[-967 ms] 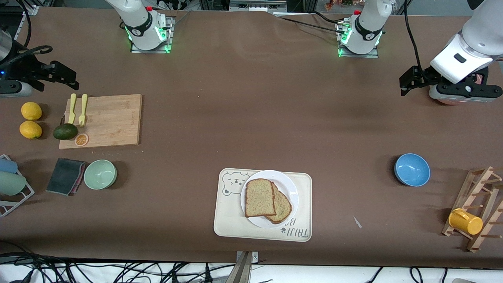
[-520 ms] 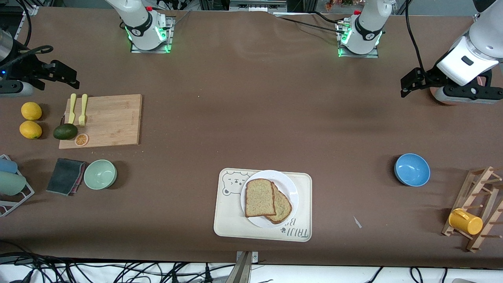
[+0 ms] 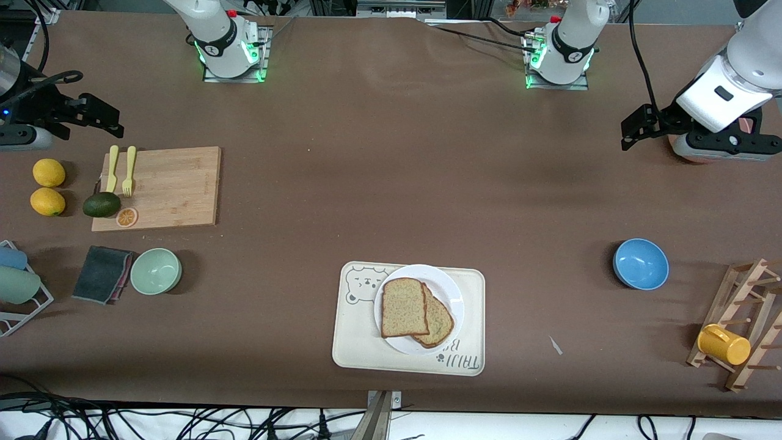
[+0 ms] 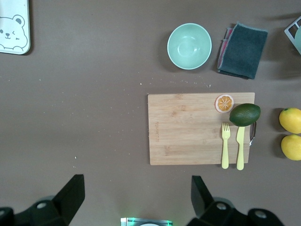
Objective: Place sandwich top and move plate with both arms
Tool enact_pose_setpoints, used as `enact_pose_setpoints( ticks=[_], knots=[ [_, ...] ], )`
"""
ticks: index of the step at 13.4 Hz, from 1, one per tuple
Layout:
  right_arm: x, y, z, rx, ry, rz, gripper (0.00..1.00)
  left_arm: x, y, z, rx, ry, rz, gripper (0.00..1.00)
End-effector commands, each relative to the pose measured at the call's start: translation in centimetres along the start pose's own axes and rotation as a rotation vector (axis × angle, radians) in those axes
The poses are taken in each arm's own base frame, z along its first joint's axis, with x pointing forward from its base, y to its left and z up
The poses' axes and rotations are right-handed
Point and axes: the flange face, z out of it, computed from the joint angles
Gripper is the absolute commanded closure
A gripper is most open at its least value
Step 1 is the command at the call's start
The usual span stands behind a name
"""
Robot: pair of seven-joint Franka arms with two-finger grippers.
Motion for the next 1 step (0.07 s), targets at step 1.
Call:
enact_pose_setpoints(
  ticks=[1],
  knots=[
    [-0.55, 0.17, -0.77, 0.004, 0.0, -0.01, 0.0, -0.74, 0.05, -0.42, -0.02, -0.004, -0.011, 0.0]
  ],
)
